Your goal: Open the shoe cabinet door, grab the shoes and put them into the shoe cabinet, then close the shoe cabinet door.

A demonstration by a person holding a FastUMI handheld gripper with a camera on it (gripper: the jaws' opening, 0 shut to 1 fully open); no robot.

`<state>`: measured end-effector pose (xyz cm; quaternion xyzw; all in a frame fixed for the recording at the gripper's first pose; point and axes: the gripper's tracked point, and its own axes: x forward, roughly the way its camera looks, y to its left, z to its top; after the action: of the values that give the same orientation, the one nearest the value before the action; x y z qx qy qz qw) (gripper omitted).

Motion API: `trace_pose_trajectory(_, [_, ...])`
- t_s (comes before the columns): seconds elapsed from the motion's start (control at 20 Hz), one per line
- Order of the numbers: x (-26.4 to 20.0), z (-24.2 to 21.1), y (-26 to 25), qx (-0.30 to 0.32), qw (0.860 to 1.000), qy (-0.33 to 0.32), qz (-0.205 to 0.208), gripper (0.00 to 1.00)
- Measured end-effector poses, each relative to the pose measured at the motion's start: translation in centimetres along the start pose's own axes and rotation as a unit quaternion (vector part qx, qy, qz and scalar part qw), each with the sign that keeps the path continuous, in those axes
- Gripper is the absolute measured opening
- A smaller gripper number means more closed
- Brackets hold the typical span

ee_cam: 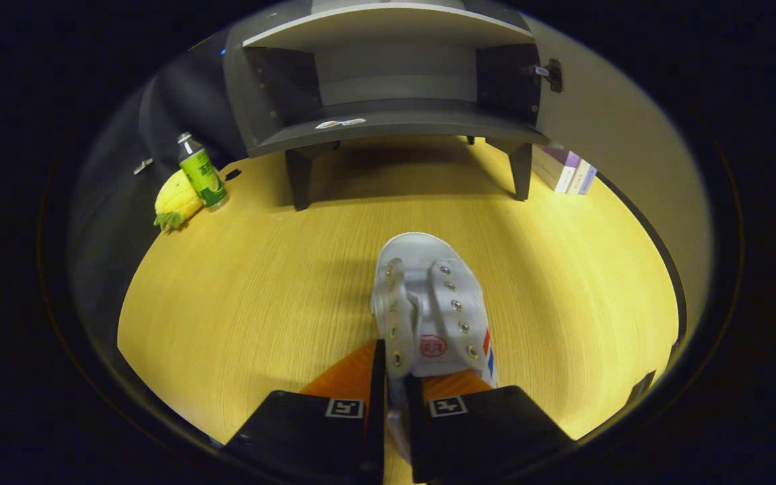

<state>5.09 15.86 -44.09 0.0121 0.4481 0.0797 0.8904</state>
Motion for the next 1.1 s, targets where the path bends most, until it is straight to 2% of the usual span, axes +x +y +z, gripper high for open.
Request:
trace_pose_trajectory(0.05, [0.2, 0.2, 0.1, 0.006, 1.0, -0.002, 0.001, 0.24])
trace_pose_trajectory(0.2, [0.0, 0.2, 0.5, 0.003, 1.0, -0.005, 0.002, 0.07])
trace_pose_trajectory(0.3, [0.6, 0.5, 0.4, 0.003, 1.0, -0.012, 0.0, 0.05])
trace_pose_trajectory(0.75, [-2.8, 3.9, 0.5, 0.021, 0.998, -0.066, 0.01, 0.05])
trace_pose_trajectory(1.1, [-8.4, 9.3, 1.5, -0.014, 0.992, -0.12, 0.021, 0.05])
